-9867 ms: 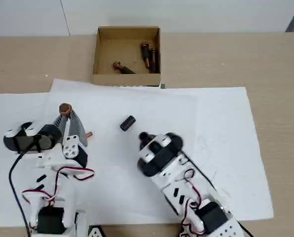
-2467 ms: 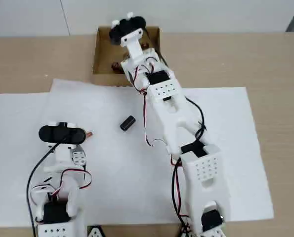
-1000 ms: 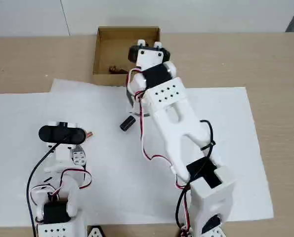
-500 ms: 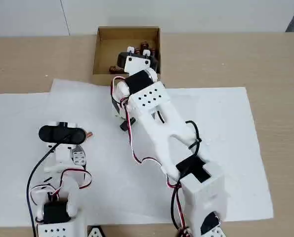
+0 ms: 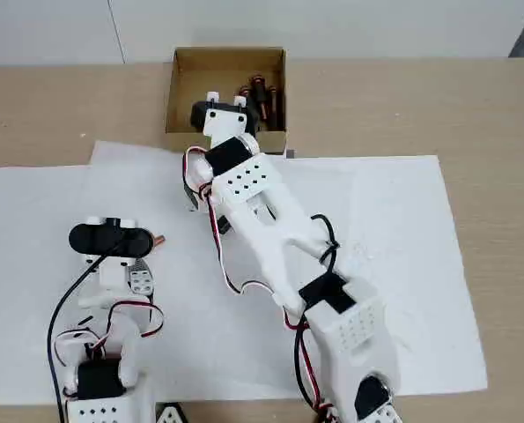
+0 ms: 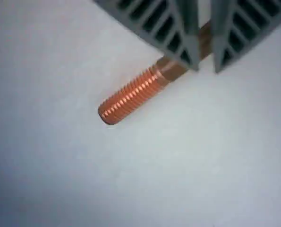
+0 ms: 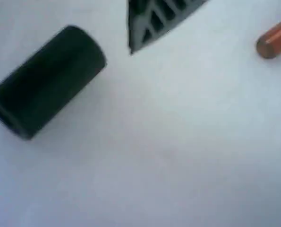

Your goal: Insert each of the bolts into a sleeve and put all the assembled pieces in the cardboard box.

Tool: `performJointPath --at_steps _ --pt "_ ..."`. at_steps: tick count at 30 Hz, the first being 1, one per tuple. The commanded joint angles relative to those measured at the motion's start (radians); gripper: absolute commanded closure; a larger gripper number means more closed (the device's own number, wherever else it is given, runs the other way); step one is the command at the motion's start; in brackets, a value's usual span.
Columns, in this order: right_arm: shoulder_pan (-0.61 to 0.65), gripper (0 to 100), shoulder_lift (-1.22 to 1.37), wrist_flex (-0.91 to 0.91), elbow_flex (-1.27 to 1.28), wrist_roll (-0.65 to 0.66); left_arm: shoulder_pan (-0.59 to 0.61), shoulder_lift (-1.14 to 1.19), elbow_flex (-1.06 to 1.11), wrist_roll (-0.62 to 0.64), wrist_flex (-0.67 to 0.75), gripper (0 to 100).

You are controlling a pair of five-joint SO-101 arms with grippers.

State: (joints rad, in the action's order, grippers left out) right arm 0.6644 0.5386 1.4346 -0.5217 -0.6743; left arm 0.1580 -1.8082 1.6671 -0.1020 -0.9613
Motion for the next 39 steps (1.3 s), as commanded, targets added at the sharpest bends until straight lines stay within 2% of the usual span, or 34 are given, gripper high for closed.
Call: performJointPath --at_steps 1,12,19,31,39 --pt "0.002 77.2 0.005 -0.021 -0.043 -0.003 0.003 -0.005 -0.007 -0.005 -0.002 99" --pt "-0.004 78.5 0.108 -0.061 -0.044 -0.003 0.003 -0.005 -0.007 -0.005 -0.002 99" --pt "-0.010 97.9 0.124 -0.137 -0.044 0.046 0.003 -0.005 -0.007 -0.005 -0.002 99" --pt "-0.016 99.6 0.111 -0.133 -0.044 0.048 0.003 -0.005 -0.007 -0.005 -0.002 99" --pt "-0.016 99.6 -0.074 0.051 -0.101 0.098 0.002 -0.005 -0.007 -0.005 -0.003 99"
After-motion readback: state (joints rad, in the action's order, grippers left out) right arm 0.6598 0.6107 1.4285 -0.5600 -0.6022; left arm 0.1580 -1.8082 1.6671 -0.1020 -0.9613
